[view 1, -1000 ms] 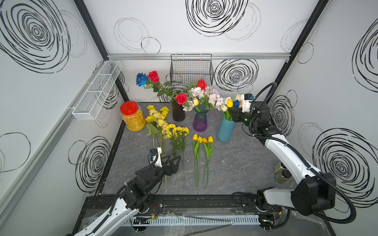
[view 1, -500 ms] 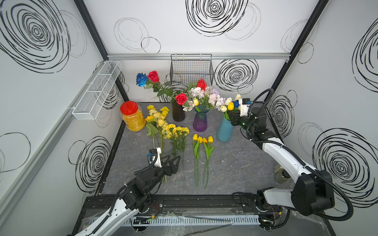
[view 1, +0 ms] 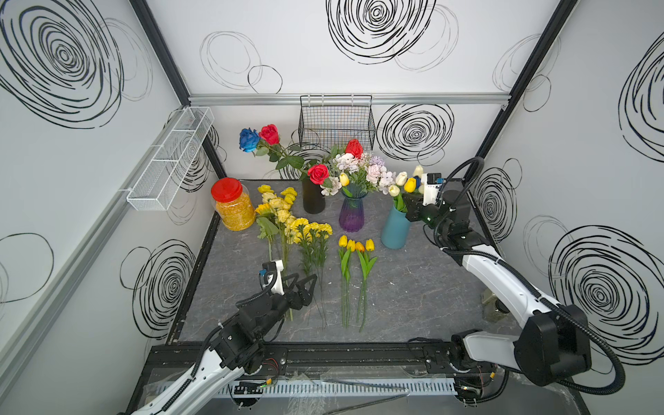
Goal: Pick out yellow flowers from the vase
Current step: Pick up the flower from the vase.
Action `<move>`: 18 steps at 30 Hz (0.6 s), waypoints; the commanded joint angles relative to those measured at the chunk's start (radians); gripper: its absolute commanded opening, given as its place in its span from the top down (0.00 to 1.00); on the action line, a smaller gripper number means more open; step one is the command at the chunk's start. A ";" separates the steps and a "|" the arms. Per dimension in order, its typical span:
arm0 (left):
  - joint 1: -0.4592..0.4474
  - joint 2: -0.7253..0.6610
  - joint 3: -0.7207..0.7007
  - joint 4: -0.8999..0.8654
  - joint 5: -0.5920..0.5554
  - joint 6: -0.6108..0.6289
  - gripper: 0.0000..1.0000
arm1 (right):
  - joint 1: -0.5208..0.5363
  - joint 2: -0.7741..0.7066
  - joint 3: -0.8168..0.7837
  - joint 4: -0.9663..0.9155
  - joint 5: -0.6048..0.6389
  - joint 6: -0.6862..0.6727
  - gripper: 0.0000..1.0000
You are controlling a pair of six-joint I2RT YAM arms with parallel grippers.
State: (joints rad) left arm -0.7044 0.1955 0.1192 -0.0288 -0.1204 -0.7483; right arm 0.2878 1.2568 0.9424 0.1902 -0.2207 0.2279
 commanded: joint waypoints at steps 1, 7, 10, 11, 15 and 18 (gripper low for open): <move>0.007 -0.001 0.003 0.037 -0.004 -0.008 0.09 | 0.009 -0.069 0.016 0.000 0.012 0.013 0.92; 0.006 0.024 0.019 0.052 -0.003 -0.004 0.09 | 0.010 -0.115 0.051 -0.068 0.035 0.025 0.92; 0.006 0.052 0.035 0.068 0.001 0.005 0.09 | 0.011 -0.141 0.064 -0.086 0.030 0.032 0.92; 0.005 0.067 0.042 0.078 0.004 0.011 0.10 | 0.010 -0.151 0.069 -0.094 0.029 0.034 0.92; 0.000 0.122 0.084 0.118 0.015 0.051 0.11 | 0.010 -0.196 0.095 -0.136 0.034 0.048 0.92; -0.015 0.171 0.119 0.144 0.017 0.093 0.11 | 0.010 -0.231 0.119 -0.168 0.040 0.052 0.93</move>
State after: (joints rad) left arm -0.7082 0.3393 0.1806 0.0116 -0.1123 -0.7090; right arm 0.2897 1.0710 1.0100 0.0570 -0.1791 0.2611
